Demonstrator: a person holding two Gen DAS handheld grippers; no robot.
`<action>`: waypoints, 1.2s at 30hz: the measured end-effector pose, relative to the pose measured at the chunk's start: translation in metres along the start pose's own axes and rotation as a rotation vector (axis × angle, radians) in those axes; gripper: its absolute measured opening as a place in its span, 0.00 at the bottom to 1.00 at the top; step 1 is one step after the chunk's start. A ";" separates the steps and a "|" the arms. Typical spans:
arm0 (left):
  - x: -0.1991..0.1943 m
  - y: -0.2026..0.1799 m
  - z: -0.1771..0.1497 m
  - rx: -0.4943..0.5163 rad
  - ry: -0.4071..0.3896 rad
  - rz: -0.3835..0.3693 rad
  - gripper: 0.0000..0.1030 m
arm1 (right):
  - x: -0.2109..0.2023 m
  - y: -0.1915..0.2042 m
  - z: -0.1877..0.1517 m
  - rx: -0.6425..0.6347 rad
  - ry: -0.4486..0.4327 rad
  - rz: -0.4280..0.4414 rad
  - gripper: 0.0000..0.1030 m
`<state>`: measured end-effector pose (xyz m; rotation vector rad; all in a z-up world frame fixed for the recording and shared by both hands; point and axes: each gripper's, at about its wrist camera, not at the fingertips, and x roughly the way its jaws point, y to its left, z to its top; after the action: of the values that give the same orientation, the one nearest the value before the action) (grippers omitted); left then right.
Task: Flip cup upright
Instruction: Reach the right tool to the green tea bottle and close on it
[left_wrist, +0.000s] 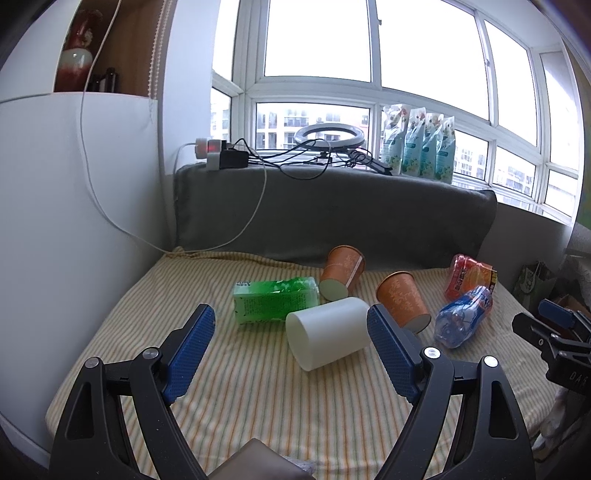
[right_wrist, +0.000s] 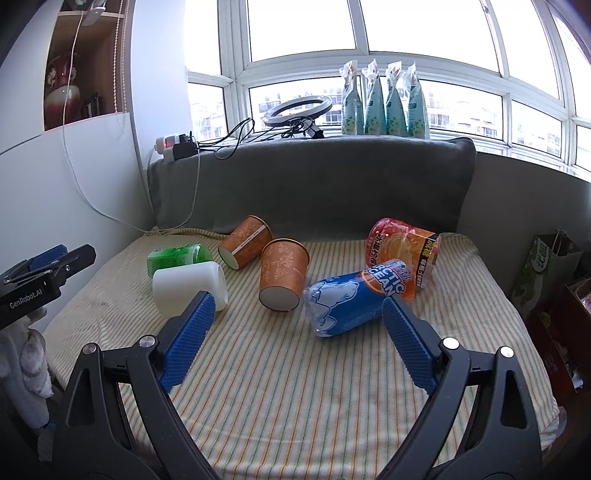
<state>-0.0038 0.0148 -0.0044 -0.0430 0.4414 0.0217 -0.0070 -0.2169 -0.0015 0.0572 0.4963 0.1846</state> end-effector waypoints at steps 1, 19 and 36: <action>0.000 0.002 -0.001 0.000 0.003 0.001 0.82 | 0.001 0.001 0.001 -0.003 0.003 0.005 0.91; 0.020 0.039 -0.040 -0.065 0.163 0.013 0.82 | 0.091 0.088 0.054 -0.392 0.146 0.257 0.91; 0.031 0.087 -0.063 -0.191 0.271 0.036 0.82 | 0.198 0.214 0.074 -0.855 0.434 0.445 0.91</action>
<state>-0.0056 0.0993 -0.0780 -0.2285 0.7097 0.0939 0.1644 0.0302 -0.0083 -0.7277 0.7971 0.8430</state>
